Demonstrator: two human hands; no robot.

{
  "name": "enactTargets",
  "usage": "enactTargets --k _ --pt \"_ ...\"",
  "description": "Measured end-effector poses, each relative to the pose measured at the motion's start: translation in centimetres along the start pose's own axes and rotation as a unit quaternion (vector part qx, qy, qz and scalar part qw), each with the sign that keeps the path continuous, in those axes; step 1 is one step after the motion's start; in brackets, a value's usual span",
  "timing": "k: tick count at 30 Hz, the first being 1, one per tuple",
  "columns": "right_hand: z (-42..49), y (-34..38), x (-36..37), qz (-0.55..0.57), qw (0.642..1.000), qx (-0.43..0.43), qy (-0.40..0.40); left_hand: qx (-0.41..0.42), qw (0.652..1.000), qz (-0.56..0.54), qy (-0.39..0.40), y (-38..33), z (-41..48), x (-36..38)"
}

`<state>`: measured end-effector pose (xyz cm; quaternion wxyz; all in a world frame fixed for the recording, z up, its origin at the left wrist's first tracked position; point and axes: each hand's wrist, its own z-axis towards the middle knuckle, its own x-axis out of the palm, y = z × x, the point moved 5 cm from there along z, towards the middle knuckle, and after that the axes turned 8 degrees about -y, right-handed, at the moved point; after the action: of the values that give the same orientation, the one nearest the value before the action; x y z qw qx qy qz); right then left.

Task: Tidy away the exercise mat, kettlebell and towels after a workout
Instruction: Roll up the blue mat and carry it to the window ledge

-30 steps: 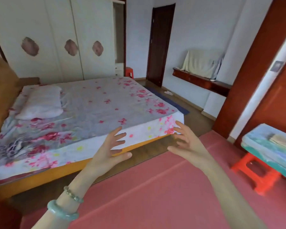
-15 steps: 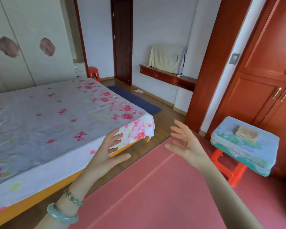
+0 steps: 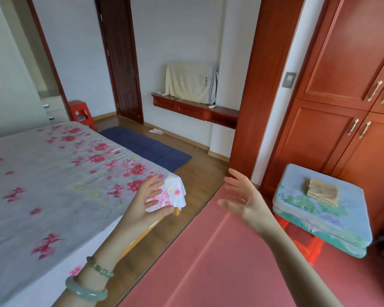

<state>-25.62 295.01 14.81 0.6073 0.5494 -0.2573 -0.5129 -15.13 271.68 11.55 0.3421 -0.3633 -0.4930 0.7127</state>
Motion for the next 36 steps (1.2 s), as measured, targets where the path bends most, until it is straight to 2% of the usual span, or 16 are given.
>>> enactTargets --k 7,13,24,36 --pt "10.9 -4.6 -1.4 -0.01 1.0 0.014 -0.025 -0.002 0.999 -0.004 0.039 3.1 11.9 4.3" --pt "23.5 -10.1 -3.5 -0.011 1.0 0.006 -0.022 -0.002 0.999 0.005 0.039 6.5 23.4 8.7" --pt "49.6 -17.3 -7.8 -0.004 0.999 -0.01 0.034 -0.015 0.999 -0.011 -0.041 9.2 45.4 17.8" --pt "70.6 -23.8 -3.1 0.014 0.996 -0.014 0.081 -0.044 0.995 -0.009 -0.088 16.8 65.5 18.3"
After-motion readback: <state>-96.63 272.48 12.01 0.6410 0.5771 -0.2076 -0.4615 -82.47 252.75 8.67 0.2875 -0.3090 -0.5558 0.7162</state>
